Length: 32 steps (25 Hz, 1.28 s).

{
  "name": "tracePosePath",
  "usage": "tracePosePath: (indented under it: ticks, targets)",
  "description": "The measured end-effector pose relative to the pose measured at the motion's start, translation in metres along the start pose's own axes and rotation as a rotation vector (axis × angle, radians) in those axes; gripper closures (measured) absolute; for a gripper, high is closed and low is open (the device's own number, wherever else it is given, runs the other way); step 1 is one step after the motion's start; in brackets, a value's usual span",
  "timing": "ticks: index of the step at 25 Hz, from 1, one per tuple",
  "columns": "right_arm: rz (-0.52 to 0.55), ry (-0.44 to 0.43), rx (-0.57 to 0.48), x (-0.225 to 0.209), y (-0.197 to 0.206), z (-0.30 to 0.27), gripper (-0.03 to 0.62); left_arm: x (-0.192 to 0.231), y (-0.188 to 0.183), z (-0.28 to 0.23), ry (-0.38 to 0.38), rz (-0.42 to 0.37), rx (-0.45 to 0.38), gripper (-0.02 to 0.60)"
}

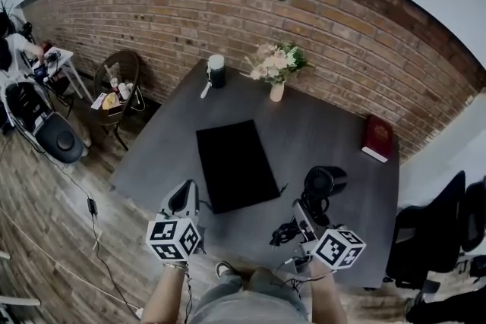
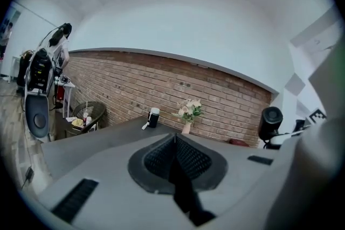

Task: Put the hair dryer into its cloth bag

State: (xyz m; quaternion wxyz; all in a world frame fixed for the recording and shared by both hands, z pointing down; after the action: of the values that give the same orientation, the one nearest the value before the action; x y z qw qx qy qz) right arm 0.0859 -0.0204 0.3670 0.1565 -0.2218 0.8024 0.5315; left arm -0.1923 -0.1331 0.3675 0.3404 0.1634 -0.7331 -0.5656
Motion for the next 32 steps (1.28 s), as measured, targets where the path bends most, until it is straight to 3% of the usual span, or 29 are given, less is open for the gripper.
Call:
tracePosePath:
  ticks: [11,17,26,32]
  targets:
    - [-0.025,0.021,0.057,-0.016,0.01,-0.027,0.411,0.002,0.045,-0.024,0.034,0.02,0.116,0.572]
    - [0.024,0.027,0.131,-0.025,0.029,-0.038,0.411,0.007,0.07,-0.031,0.027,0.03,0.176,0.572]
    - [-0.024,0.002,0.223,-0.045,0.071,-0.05,0.413,0.005,0.14,-0.027,0.033,0.062,0.343,0.572]
    - [-0.037,0.013,0.243,-0.056,0.089,-0.055,0.413,-0.001,0.169,-0.03,0.078,0.036,0.41,0.572]
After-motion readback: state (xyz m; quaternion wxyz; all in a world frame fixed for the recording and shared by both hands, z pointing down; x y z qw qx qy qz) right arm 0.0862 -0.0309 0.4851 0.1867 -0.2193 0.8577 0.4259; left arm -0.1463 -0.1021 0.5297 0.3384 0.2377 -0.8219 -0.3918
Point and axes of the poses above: the fingertips, and each gripper's own axes: z backward along the fingers, x to its left, y out of its underside, the point moved 2 cm from there along z, backward along the fingers, and after that the axes turned 14 degrees about y, right-handed, at the moved point
